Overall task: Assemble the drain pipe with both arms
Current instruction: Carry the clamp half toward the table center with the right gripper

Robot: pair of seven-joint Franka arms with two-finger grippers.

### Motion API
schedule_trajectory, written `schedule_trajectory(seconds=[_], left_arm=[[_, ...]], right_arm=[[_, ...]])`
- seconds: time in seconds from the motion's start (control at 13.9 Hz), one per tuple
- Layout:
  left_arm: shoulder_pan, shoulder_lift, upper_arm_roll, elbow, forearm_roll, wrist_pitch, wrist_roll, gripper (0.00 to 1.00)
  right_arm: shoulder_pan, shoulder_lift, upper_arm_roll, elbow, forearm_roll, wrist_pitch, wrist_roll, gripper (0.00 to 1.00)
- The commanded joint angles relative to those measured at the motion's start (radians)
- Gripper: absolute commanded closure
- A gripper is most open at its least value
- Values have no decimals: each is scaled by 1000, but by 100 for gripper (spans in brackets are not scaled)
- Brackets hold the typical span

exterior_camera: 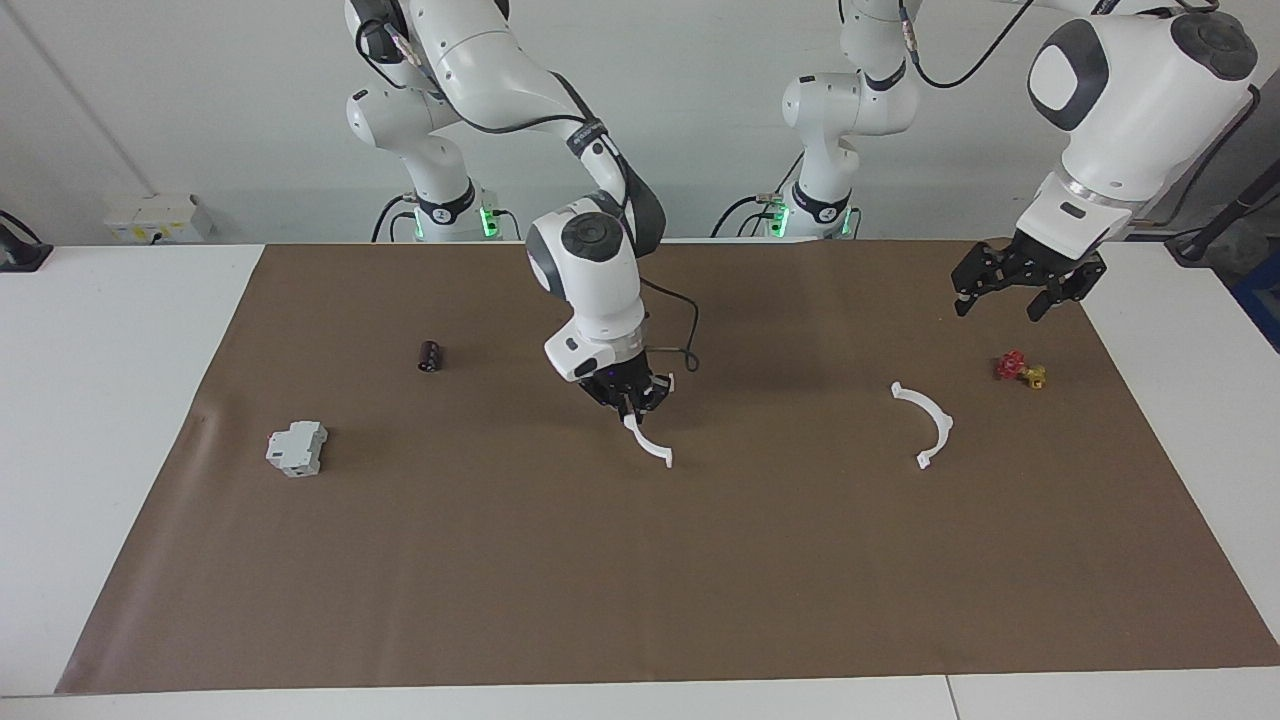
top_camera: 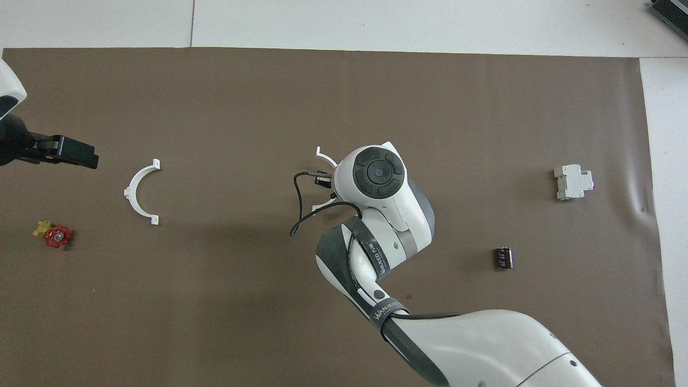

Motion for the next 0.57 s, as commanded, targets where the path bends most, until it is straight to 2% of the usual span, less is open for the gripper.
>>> schedule_trajectory(seconds=[0.0, 0.5], left_arm=[[-6, -24, 7, -25, -12, 6, -10, 0], [-5, -31, 7, -30, -11, 7, -10, 0]], right_arm=[[13, 35, -3, 24, -46, 25, 17, 100], [43, 42, -3, -3, -49, 54, 16, 100]])
